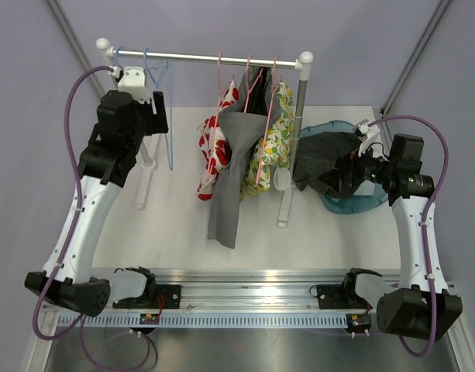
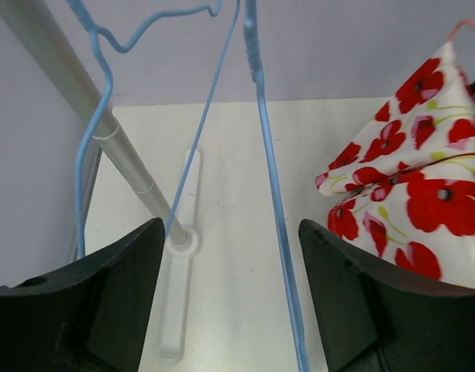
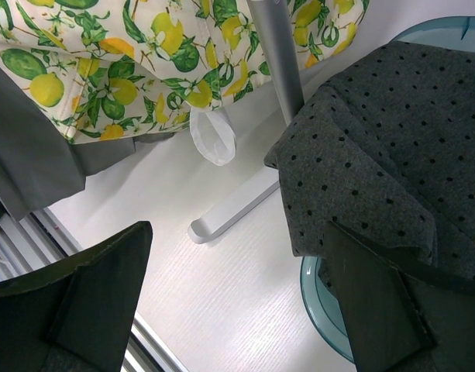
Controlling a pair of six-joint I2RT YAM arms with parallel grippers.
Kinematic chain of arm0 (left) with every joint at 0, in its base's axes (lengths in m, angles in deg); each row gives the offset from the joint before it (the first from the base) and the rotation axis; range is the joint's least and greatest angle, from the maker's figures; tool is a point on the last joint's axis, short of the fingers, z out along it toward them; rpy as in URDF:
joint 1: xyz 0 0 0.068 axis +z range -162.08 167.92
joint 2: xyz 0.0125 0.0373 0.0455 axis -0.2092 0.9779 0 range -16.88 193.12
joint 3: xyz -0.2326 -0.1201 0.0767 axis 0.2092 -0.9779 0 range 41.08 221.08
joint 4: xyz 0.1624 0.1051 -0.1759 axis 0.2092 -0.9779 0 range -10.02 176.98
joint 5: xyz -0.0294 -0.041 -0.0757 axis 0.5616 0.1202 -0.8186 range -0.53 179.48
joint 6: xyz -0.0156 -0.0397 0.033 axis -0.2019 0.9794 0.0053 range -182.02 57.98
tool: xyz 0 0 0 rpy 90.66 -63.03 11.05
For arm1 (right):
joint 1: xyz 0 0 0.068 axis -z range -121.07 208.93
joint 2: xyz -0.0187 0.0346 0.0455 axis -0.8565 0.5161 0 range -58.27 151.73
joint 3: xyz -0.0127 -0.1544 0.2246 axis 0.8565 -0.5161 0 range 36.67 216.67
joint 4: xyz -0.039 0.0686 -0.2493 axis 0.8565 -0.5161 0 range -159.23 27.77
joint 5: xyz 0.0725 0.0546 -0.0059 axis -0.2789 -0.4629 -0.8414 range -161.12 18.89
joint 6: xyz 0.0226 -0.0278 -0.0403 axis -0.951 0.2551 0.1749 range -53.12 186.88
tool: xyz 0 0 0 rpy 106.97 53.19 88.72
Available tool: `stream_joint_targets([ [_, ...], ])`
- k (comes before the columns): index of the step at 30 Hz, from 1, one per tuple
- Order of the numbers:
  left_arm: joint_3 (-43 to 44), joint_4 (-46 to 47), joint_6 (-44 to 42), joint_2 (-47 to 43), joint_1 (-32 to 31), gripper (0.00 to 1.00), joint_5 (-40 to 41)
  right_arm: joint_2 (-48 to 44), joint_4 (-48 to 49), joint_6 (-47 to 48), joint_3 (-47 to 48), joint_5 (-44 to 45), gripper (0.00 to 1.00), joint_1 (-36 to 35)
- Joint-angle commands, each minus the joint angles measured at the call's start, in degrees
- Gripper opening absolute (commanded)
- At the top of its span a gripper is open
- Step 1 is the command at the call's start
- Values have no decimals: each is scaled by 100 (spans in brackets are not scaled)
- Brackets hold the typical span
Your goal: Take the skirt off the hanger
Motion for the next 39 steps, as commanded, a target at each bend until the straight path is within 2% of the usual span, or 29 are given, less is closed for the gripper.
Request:
stream_joint_targets([
  [1, 189, 39, 175, -606, 24, 75, -526, -76, 90, 139, -13, -234, 99, -11],
  [5, 49, -58, 281, -1010, 24, 79, -1079, -67, 46, 270, -13, -225, 99, -11],
  [11, -689, 494, 877, -1432, 24, 86, -3345, -172, 81, 525, -136, -435, 100, -11],
  [12, -1029, 896, 983, -1441, 15, 88, -3879, -181, 107, 534, -154, -514, 100, -3],
  [13, -1172, 1100, 1175, -1433, 6, 93, -4084, -199, 125, 552, -171, -541, 99, -11],
  [15, -1305, 1321, 1186, -1284, -125, 98, -4253, -199, 169, 578, -224, -620, 99, -11],
  [21, -1253, 1761, 984, -722, -486, 96, -4008, -129, 151, 649, -268, -726, 100, -11],
  [23, -1139, 1832, 888, -572, -599, 93, -3867, -94, 151, 657, -277, -700, 100, -11],
  [24, -1077, 1884, 818, -441, -635, 88, -3710, -85, 169, 657, -286, -691, 99, -3],
  [27, -963, 1868, 624, -273, -837, 84, -3271, -67, 186, 640, -295, -656, 99, -11],
  [32, -734, 1762, 88, 105, -1223, 67, -2182, 3, 204, 613, -295, -647, 100, -3],
  [33, -717, 1779, -69, 149, -1276, 59, -1988, 12, 195, 613, -303, -638, 99, -11],
  [35, -664, 1840, -254, 272, -1391, 52, -1671, 21, 195, 622, -303, -629, 100, -3],
  [36, -646, 1867, -421, 316, -1426, 42, -1582, 29, 204, 614, -303, -621, 99, -11],
  [38, -594, 1893, -597, 404, -1575, 31, -1136, 38, 204, 613, -303, -612, 99, -11],
  [39, -541, 1885, -729, 413, -1619, 20, -1038, 38, 204, 613, -303, -603, 99, -3],
])
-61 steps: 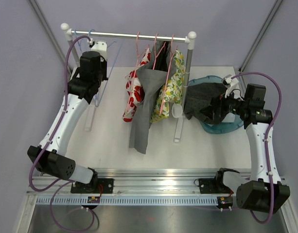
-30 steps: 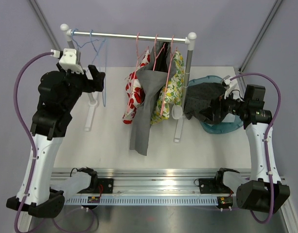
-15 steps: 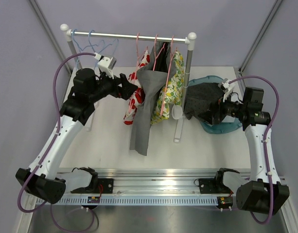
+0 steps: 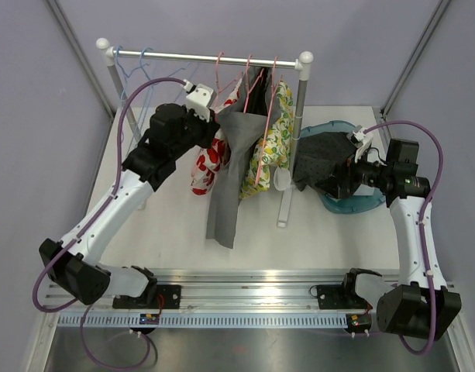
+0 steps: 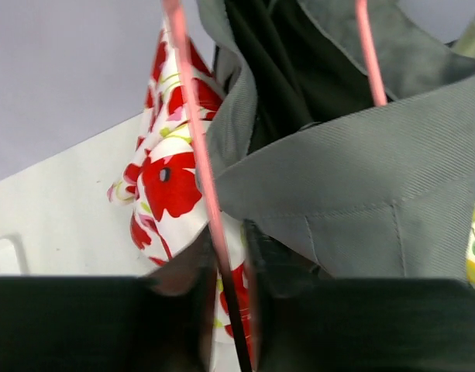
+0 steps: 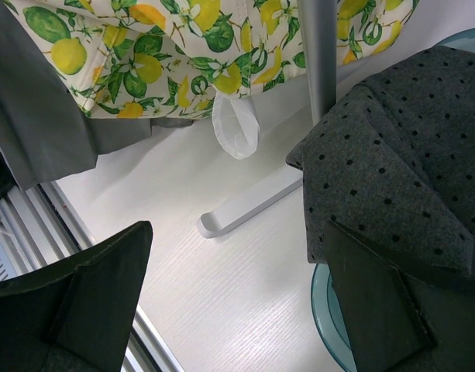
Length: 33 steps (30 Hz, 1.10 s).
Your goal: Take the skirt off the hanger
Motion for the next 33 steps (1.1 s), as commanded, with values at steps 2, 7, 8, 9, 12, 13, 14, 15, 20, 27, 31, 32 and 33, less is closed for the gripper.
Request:
stream_joint_targets([
  [2, 412, 372, -680, 72, -214, 7, 1007, 23, 195, 56, -2, -59, 100, -11],
  [7, 536, 398, -908, -68, -276, 0, 1333, 32, 187, 47, -2, -50, 100, -3],
  [8, 536, 512, -926, -112, -276, 0, 1437, 23, 186, 47, -2, -50, 99, -3],
  [9, 527, 582, -935, -234, -276, 0, 1508, 32, 186, 65, -2, -50, 100, -3],
  [12, 536, 785, -952, -376, -276, 0, 1684, 5, 143, 135, 16, -111, 99, -3],
  [13, 588, 785, -953, -428, -276, 0, 1719, -29, 116, 153, 16, -129, 99, -3],
  [14, 667, 759, -944, -446, -268, 0, 1755, -47, 116, 162, 16, -172, 99, -3],
  [15, 711, 750, -909, -464, -268, 0, 1781, -82, 107, 205, 16, -190, 99, -11],
  [20, 799, 549, -672, -674, -189, 0, 1764, -188, 2, 302, 68, -208, 99, -3],
  [27, 371, -321, -250, -1368, -101, 0, 1623, -390, -1359, 1416, 1102, 20, 99, -3],
  [31, -183, -717, -30, -2097, -101, 0, 1360, -276, -2377, 1699, 2035, -363, 99, -72],
  [32, -272, -918, 223, -2264, -101, 0, 1203, -206, -2545, 1752, 2237, -514, 99, -134],
  [33, -351, -1007, 312, -2405, -101, 0, 1123, -58, -2669, 1700, 2587, -655, 100, -239],
])
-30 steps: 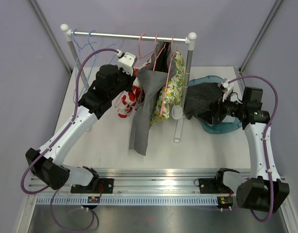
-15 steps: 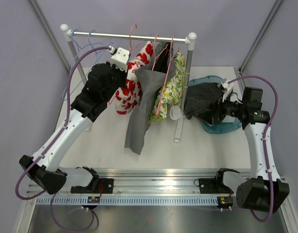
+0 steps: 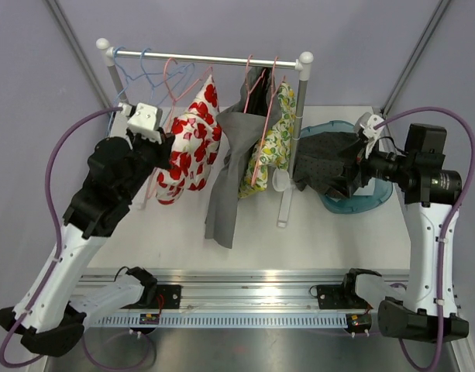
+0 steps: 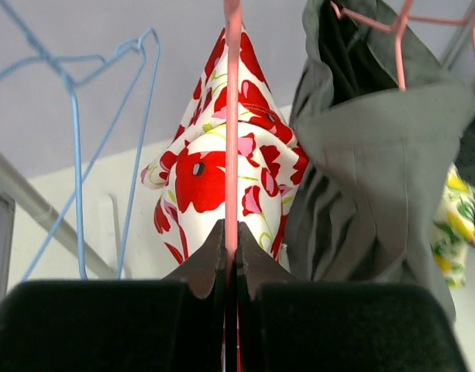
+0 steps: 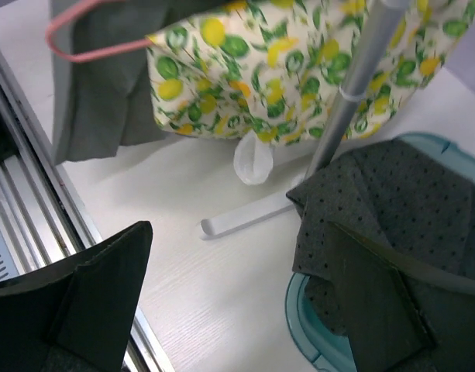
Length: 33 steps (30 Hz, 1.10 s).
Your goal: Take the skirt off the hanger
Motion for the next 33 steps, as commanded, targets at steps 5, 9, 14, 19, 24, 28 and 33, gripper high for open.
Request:
stream_joint_targets([
  [5, -559, -594, 1165, -1451, 11, 0, -665, 434, -167, -659, 1393, 338, 99, -2579],
  [9, -805, -718, 1764, -2075, 11, 0, -744, 1451, -332, -889, 2323, 1086, 100, -4005],
  [14, -1051, -832, 2317, -2532, 11, 0, -876, 2350, -44, -975, 3010, 2984, 99, -5732],
  [19, -1263, -982, 2468, -2761, 11, 0, -867, 3212, 1106, -1512, 3662, 4004, 99, -6339],
  [24, -1140, -1219, 2477, -2893, 11, 0, -894, 3827, 1662, -1635, 3907, 4199, 99, -6428],
  [28, -1008, -1351, 2468, -2946, 11, 0, -920, 4162, 1574, -1855, 3926, 3945, 99, -6480],
  [33, -1017, -1386, 2459, -2990, 11, 0, -938, 4004, 2153, -1943, 3188, 3716, 99, -6718],
])
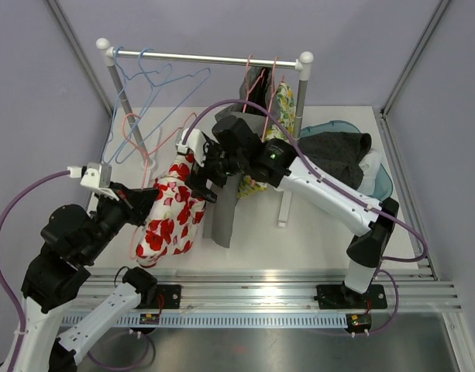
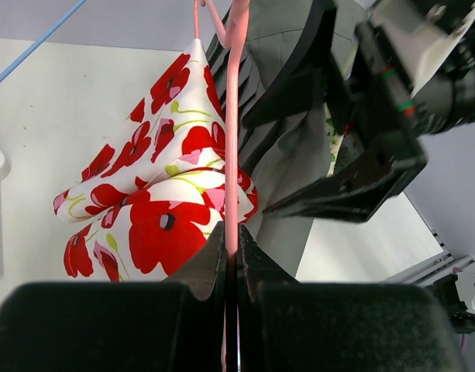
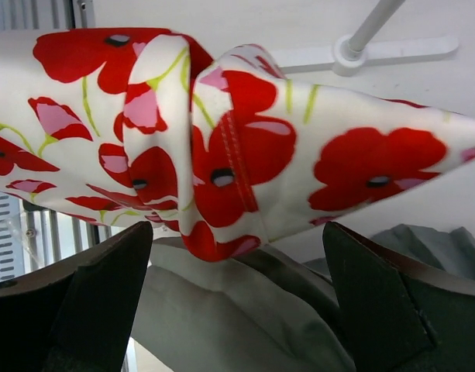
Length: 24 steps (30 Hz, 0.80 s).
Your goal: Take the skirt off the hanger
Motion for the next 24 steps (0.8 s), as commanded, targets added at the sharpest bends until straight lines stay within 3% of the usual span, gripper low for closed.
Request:
stream_joint_targets([
  [1, 234, 421, 46, -122, 7, 0, -142, -145, 543, -138, -231, -210, 99, -224],
  [7, 216, 536, 81, -149, 7, 0, -230, -224, 1009, -120, -750, -62, 96, -338],
  [11, 234, 527, 90, -140, 7, 0, -265, -162, 1150, -102, -785, 229, 65, -356],
  [12, 234, 527, 81, -149, 7, 0, -274, -189, 1176, -102, -776, 186, 39, -356],
  [16, 137, 518, 46, -167, 6, 0, -239, -224, 940, -181, -496, -43, 4, -356],
  [17, 111, 518, 37, -166, 7, 0, -221, -224, 765, -199, -304, -87, 0, -356],
  [24, -232, 404, -331, -79, 7, 0, 261, -382, -421, 108, 1190, -649, 0, -356],
])
